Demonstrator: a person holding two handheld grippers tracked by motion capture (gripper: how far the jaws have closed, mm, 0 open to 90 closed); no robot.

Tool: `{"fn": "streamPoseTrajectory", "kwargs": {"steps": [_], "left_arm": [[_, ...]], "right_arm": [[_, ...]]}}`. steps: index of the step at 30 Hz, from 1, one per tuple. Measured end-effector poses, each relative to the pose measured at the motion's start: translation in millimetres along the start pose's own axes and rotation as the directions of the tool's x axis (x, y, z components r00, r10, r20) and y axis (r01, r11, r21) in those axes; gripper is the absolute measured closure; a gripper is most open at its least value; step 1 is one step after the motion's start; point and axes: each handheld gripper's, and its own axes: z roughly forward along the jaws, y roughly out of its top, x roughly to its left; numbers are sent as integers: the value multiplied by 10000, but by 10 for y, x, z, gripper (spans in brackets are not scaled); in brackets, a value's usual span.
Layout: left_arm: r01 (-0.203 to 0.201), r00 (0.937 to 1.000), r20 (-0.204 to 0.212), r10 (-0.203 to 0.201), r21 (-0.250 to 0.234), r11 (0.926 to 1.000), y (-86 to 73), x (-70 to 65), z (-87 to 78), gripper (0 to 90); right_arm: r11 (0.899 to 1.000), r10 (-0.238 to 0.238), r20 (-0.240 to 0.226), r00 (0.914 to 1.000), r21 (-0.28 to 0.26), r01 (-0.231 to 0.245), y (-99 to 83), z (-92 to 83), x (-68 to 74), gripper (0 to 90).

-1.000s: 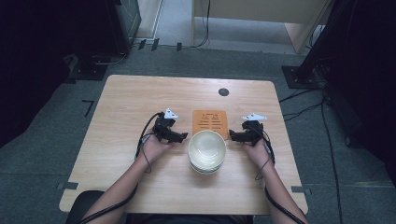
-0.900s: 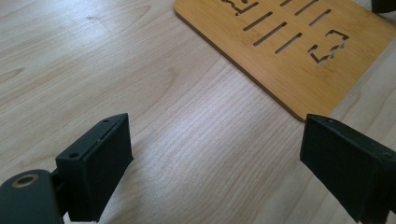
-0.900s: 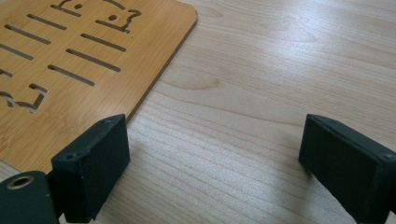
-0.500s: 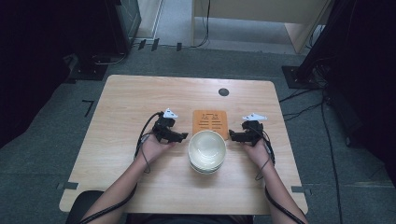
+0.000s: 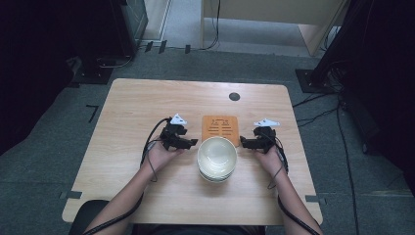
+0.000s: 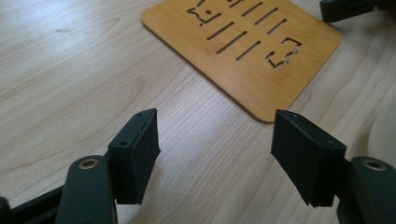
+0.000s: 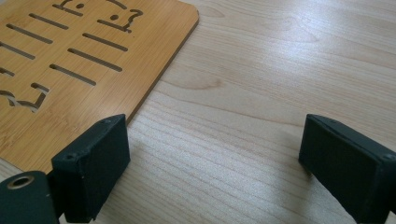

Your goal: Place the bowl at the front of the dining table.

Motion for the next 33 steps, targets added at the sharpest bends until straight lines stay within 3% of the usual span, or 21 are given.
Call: {"fn": "streamPoseTrajectory", "kwargs": {"steps": [4, 7, 14, 33], "left_arm": [[-130, 9999, 75, 131, -115, 9998, 12, -34, -27, 370], [-126, 9999, -32, 126, -74, 9999, 28, -36, -46, 345], [175, 9993, 325, -171, -141, 9997, 45, -11, -93, 324], [190, 9984, 538, -186, -83, 9998, 57, -12, -128, 293]], "right_arm": [[10000, -3, 0, 10000, 0, 3, 0, 0, 0, 80], [10000, -1, -1, 10000, 0, 1, 0, 0, 0, 80], [10000, 0, 5, 10000, 2, 0, 0, 0, 0, 80], [10000, -20, -16, 10000, 8, 20, 0, -1, 1, 80]]}}
